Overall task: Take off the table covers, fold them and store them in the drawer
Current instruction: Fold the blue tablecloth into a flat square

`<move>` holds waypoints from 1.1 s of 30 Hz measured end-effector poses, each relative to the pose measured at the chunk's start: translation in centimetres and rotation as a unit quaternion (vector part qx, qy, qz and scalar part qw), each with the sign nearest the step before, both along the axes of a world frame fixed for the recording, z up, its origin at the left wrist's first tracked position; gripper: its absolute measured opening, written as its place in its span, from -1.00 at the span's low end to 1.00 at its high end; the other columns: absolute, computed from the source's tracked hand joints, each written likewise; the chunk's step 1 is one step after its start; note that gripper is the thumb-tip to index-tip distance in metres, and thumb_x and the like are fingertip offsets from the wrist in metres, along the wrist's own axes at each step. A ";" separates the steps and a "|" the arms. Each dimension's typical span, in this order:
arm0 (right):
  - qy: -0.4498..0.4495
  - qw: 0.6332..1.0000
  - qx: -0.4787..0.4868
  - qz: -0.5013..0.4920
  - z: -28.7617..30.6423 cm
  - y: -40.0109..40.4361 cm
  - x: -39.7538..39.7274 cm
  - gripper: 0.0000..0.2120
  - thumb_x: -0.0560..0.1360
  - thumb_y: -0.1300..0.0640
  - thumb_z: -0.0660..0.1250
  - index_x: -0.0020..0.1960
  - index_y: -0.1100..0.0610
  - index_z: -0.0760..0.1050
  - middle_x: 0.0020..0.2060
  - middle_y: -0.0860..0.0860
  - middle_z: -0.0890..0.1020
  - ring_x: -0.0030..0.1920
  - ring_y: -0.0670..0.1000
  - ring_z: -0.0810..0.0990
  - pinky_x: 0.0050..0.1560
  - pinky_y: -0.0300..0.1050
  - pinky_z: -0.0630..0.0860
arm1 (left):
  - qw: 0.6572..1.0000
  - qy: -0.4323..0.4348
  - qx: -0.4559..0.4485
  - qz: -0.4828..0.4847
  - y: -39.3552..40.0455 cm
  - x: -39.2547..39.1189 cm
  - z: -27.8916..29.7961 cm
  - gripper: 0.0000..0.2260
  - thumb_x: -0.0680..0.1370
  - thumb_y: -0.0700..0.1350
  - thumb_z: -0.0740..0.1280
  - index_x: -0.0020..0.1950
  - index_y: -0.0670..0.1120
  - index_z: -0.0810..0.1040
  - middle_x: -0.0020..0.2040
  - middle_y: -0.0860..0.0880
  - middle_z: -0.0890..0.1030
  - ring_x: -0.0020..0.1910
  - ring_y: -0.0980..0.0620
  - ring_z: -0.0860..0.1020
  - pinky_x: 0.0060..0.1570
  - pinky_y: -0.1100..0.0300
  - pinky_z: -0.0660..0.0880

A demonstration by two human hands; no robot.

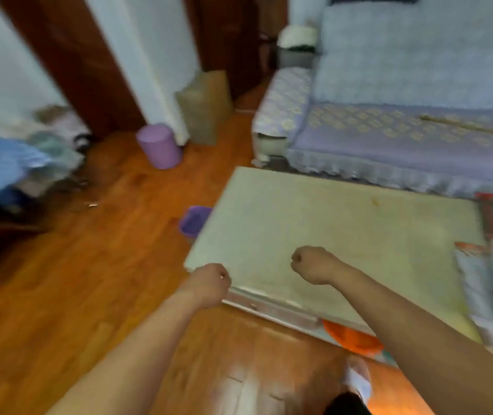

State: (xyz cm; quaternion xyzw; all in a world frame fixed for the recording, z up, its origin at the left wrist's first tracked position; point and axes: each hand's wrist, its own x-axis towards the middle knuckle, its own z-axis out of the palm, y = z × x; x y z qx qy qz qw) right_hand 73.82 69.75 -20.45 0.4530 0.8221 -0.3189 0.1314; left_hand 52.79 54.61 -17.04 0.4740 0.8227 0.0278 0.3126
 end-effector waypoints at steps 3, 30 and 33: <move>0.107 0.989 0.058 0.078 7.7 -4.2 -13.0 -0.74 0.62 0.00 0.20 0.14 0.10 0.59 0.13 0.06 0.64 0.14 0.13 0.58 0.07 -0.07 0.48 | 0.985 0.020 0.108 0.134 -7.0 -8.5 7.5 -0.78 0.64 0.03 0.25 0.18 0.04 0.64 0.18 0.01 0.66 0.18 -0.04 0.60 0.15 0.13 0.51; 0.228 0.858 0.005 0.461 19.0 -38.2 -89.5 -0.79 0.64 0.00 0.23 -0.08 -0.02 0.62 -0.17 -0.07 0.67 -0.12 -0.03 0.63 -0.12 -0.13 0.53 | 0.639 -0.021 0.290 0.712 -50.0 -60.7 10.7 -0.81 0.63 -0.10 0.29 -0.08 0.00 0.69 -0.15 0.04 0.74 -0.12 -0.04 0.71 -0.16 0.15 0.52; 0.221 0.853 -0.004 0.472 17.4 -41.8 -97.0 -0.77 0.63 0.01 0.22 -0.10 -0.02 0.61 -0.15 -0.06 0.68 -0.12 -0.01 0.66 -0.06 -0.03 0.63 | 0.616 -0.025 0.319 0.720 -52.8 -68.2 9.7 -0.81 0.62 -0.09 0.30 -0.08 0.00 0.70 -0.15 0.05 0.74 -0.15 -0.01 0.70 -0.19 0.14 0.50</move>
